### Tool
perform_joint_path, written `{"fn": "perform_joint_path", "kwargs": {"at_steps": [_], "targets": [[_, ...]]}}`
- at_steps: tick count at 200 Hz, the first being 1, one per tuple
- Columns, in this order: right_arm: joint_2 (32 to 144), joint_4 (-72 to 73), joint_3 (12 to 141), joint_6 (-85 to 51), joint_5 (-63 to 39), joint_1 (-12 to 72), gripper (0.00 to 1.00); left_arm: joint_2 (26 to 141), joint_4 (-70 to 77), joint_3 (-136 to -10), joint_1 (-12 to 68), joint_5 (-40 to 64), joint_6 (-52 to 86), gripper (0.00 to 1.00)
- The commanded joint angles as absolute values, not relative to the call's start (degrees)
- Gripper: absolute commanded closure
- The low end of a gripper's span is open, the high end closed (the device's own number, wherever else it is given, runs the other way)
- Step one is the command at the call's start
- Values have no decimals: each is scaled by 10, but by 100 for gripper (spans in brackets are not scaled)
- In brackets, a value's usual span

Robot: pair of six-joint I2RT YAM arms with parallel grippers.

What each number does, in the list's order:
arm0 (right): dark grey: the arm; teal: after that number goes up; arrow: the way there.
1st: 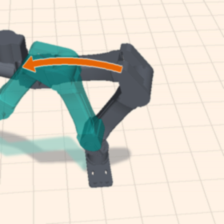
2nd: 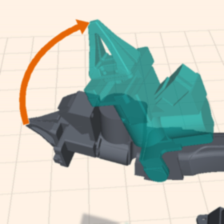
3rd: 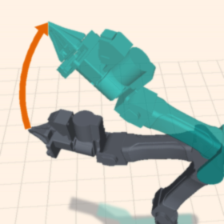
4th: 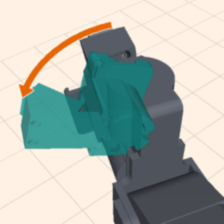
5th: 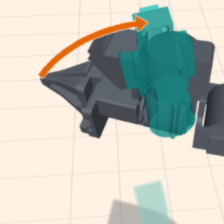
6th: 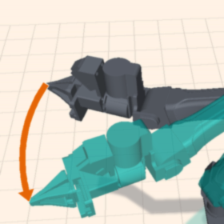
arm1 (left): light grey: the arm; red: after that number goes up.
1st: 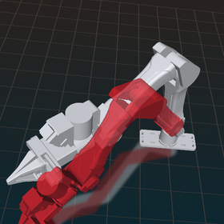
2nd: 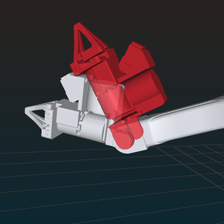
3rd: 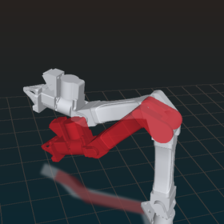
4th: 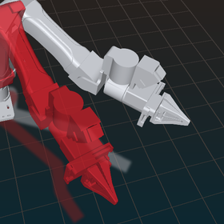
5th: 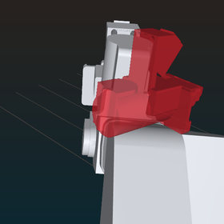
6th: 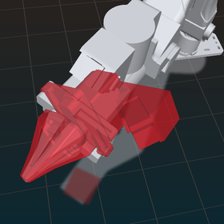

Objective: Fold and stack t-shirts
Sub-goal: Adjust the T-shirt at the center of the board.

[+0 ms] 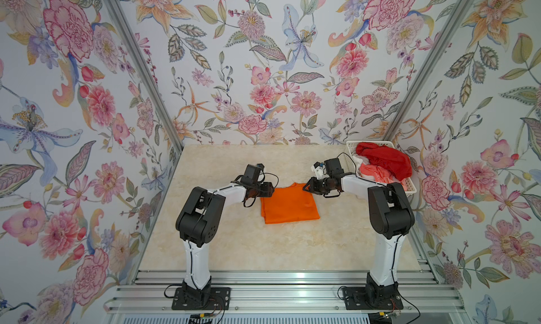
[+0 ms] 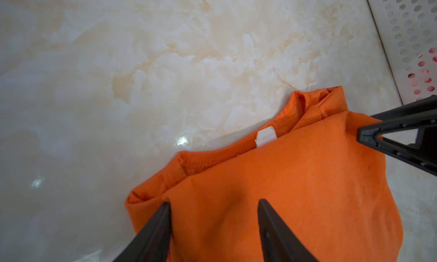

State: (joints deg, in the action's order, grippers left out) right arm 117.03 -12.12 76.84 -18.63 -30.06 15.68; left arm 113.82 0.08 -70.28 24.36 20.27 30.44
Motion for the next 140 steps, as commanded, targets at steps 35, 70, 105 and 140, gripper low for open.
{"fn": "perform_joint_path", "kwargs": {"at_steps": [35,70,105,140], "targets": [[1168,-134,777,-174,-294,160,73,1147,-8,-705,250,203,298,41],[1172,-135,778,-175,-294,162,78,1156,-25,-705,250,191,295,45],[1172,-136,777,-173,-290,164,86,1167,-39,-706,251,197,295,69],[1164,-135,775,-168,-282,166,100,1165,-40,-704,253,211,295,100]]}}
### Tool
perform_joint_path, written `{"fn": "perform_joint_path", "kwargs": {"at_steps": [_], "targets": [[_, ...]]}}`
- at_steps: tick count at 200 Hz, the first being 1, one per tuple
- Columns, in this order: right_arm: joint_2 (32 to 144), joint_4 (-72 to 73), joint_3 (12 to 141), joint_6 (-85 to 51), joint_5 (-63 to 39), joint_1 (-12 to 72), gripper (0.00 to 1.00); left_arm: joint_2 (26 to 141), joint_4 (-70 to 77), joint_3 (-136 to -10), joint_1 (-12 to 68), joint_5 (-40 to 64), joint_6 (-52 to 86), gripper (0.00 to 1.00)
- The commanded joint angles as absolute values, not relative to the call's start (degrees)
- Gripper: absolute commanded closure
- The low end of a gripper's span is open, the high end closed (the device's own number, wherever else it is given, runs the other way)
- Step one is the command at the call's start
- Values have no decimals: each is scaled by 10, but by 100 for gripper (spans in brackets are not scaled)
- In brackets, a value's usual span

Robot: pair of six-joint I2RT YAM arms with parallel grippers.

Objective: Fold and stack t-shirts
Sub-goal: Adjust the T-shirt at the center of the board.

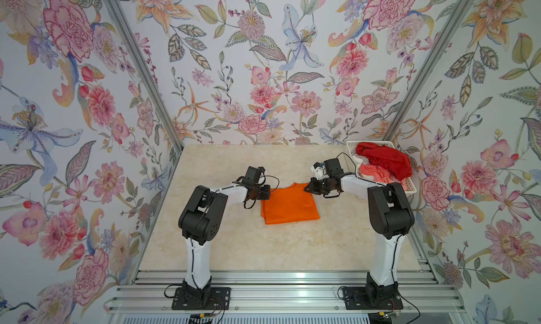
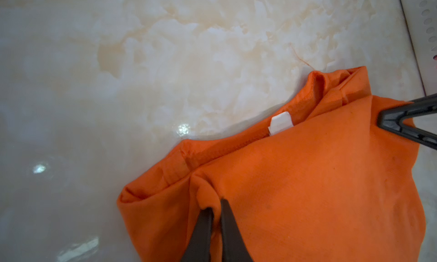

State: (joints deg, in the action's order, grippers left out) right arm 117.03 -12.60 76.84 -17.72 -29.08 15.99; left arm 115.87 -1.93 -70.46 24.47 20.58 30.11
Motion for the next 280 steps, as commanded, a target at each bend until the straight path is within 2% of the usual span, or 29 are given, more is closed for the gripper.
{"fn": "perform_joint_path", "kwargs": {"at_steps": [1,74,121,181,259,270,280], "targets": [[1164,-135,774,-167,-282,166,100,1165,-40,-703,253,212,295,100],[1078,-120,717,-156,-261,176,100,1091,-39,-688,282,231,293,100],[1034,-119,696,-148,-250,181,100,1042,-38,-650,292,199,298,100],[1060,-116,723,-147,-233,180,100,992,-34,-614,284,149,286,100],[1128,-144,823,-132,-229,178,100,987,-18,-590,264,125,290,100],[1148,-155,845,-130,-230,179,95,994,-16,-589,261,114,295,100],[1172,-167,870,-129,-233,179,82,1005,-16,-590,258,109,297,100]]}}
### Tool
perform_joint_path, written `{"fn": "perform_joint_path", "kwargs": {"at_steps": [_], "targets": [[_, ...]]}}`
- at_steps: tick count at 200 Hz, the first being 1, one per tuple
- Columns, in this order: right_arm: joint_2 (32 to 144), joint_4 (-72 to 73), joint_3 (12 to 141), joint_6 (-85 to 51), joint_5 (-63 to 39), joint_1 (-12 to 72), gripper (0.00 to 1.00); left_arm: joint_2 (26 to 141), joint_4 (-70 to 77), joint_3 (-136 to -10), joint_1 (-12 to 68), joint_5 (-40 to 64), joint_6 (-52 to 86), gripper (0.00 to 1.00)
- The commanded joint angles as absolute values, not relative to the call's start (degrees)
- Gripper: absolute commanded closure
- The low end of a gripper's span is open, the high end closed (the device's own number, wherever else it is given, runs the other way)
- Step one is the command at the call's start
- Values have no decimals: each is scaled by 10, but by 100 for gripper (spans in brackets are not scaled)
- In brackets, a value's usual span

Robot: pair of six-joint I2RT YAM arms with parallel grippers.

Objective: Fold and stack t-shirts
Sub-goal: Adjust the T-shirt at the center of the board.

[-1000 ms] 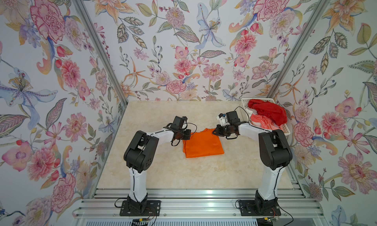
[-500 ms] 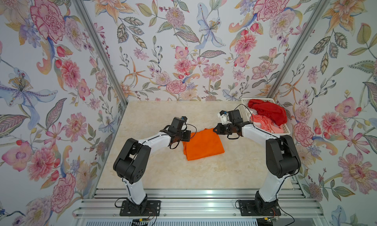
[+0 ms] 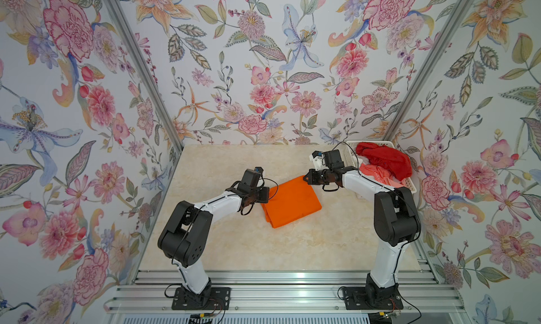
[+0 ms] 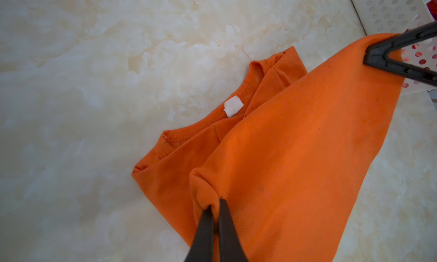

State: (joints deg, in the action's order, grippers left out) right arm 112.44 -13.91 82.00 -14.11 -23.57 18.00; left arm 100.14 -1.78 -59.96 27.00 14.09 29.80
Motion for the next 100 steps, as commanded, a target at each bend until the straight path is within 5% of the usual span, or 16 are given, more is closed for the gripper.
{"fn": "perform_joint_path", "kwargs": {"at_steps": [1,13,28,39,45,100], "targets": [[1174,-169,872,-129,-233,179,80,1007,-16,-590,258,109,297,100],[1205,-180,904,-130,-237,178,66,1025,-16,-594,254,101,301,90],[1245,-188,950,-132,-236,178,63,1056,-13,-599,251,78,305,75],[1268,-186,981,-135,-225,178,62,1078,-11,-606,247,57,310,44],[1277,-182,995,-137,-219,177,62,1087,-10,-609,245,47,318,36],[1213,-163,996,-129,-181,165,61,1056,-1,-604,213,-32,320,20]]}}
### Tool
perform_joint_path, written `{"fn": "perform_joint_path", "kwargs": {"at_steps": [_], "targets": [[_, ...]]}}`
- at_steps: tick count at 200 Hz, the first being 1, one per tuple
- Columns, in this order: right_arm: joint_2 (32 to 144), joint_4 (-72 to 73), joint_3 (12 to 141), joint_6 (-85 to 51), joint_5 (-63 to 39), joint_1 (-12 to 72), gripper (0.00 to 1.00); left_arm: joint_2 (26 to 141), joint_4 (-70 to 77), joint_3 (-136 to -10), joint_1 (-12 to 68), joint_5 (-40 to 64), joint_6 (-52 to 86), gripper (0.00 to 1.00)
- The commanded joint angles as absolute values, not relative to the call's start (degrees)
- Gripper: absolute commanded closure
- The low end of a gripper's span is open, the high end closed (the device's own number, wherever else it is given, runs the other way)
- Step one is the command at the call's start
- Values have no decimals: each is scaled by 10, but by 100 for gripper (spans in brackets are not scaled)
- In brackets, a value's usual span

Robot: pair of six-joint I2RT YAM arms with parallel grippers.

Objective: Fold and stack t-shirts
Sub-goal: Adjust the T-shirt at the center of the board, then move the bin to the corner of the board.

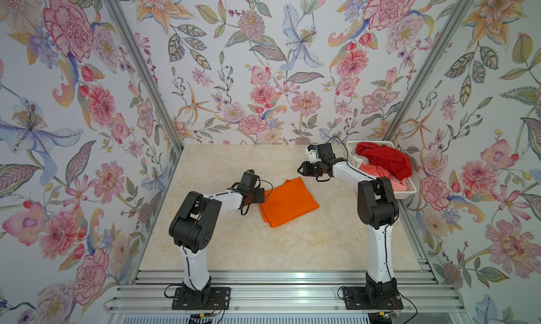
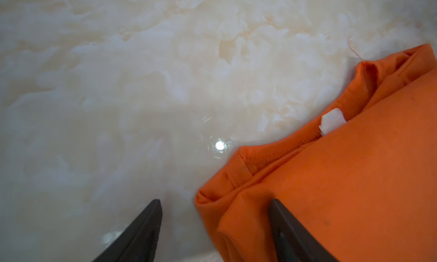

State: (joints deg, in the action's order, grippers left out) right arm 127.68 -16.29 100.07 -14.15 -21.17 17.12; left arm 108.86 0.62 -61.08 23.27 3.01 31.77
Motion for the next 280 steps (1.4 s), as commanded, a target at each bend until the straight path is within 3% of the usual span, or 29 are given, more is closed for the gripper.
{"fn": "perform_joint_path", "kwargs": {"at_steps": [1,17,37,43,80,151,204,221,226,237,250,280], "targets": [[1210,-163,993,-129,-181,165,61,1054,-1,-603,212,-33,320,20],[1158,-155,937,-118,-165,165,61,1008,-1,-582,204,-26,316,13],[1091,-130,846,-117,-161,165,61,966,-14,-564,203,67,312,12],[1072,-123,818,-118,-160,165,61,961,-17,-559,203,103,314,5],[989,-100,702,-121,-152,168,61,957,-20,-507,234,210,349,4],[928,-91,639,-127,-149,170,62,927,-2,-430,316,220,399,4],[921,-88,621,-130,-146,180,62,1055,14,-498,322,207,409,9],[915,-88,610,-129,-144,180,62,1104,20,-527,323,229,413,24],[914,-89,607,-130,-142,180,62,1116,21,-536,324,236,413,35],[909,-90,601,-130,-137,180,62,1137,21,-550,324,247,418,69],[903,-92,594,-129,-131,180,62,1144,20,-557,324,244,420,100],[895,-94,590,-131,-130,180,62,1100,-60,-568,315,116,395,100]]}}
